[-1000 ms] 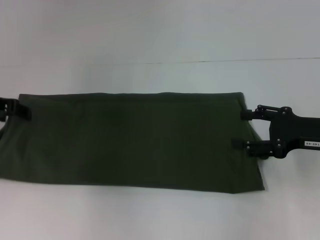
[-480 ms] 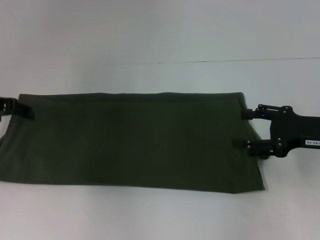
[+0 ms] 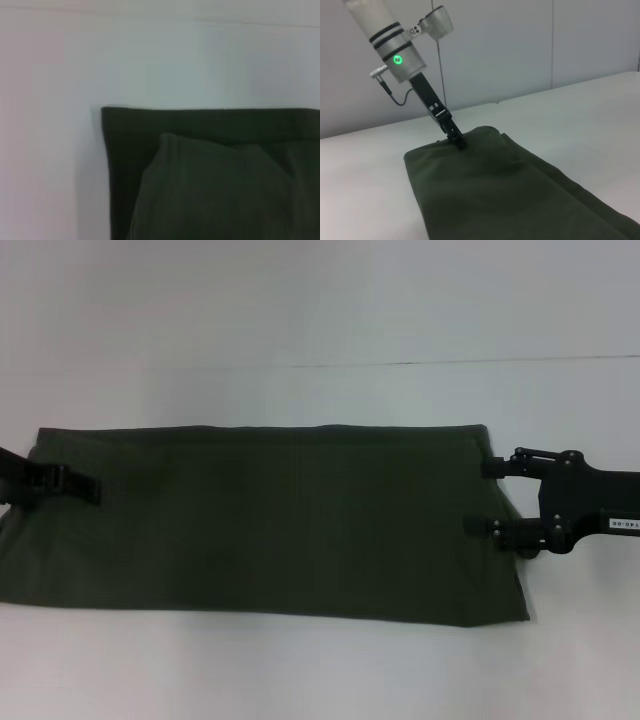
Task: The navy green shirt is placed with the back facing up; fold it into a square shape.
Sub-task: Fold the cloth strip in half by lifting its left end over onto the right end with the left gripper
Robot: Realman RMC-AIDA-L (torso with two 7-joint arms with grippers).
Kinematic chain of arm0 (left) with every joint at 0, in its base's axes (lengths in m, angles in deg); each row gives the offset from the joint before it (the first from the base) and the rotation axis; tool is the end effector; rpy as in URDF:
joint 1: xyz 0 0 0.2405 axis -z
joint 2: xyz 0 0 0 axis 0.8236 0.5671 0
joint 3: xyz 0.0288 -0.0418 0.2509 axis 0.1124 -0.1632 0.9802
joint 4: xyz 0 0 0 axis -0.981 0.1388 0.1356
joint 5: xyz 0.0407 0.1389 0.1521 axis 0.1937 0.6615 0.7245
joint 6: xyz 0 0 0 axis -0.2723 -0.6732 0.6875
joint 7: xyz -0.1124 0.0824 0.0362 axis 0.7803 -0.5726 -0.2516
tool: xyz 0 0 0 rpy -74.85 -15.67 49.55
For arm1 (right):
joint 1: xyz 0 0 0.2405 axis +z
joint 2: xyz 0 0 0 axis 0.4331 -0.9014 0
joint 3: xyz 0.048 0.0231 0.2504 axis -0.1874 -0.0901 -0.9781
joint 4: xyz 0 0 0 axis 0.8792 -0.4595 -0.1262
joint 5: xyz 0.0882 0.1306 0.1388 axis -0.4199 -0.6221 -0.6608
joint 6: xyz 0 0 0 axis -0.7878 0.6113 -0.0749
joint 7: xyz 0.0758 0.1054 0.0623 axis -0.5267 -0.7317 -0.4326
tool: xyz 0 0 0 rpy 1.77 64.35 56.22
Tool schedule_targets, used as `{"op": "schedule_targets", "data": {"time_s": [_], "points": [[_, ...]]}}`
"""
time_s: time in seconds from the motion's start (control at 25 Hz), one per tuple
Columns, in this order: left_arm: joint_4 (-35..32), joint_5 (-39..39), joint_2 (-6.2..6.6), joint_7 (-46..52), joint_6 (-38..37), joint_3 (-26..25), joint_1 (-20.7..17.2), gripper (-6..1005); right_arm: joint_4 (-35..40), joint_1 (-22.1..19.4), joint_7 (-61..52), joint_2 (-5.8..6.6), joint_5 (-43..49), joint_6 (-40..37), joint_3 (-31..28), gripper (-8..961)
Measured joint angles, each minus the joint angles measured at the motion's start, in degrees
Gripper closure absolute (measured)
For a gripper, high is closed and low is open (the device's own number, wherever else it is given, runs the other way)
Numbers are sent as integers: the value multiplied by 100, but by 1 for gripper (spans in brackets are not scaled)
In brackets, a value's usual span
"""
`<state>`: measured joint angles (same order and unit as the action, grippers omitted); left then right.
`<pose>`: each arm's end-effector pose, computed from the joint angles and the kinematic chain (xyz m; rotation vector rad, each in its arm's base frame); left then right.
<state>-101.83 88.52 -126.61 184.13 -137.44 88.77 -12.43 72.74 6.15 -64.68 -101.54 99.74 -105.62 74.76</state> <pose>-0.2851 0.4153 0.0657 -1.9313 -1.5342 0.1931 0.2770 0.3418 0.0314 -2.7160 0.4137 0.6109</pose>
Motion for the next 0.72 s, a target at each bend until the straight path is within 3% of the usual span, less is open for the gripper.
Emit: {"op": "schedule_targets", "data": {"time_s": [0.72], "points": [[455, -9, -40, -60, 353, 8, 36, 91, 0, -9, 21, -1, 0, -33, 3, 75]]}}
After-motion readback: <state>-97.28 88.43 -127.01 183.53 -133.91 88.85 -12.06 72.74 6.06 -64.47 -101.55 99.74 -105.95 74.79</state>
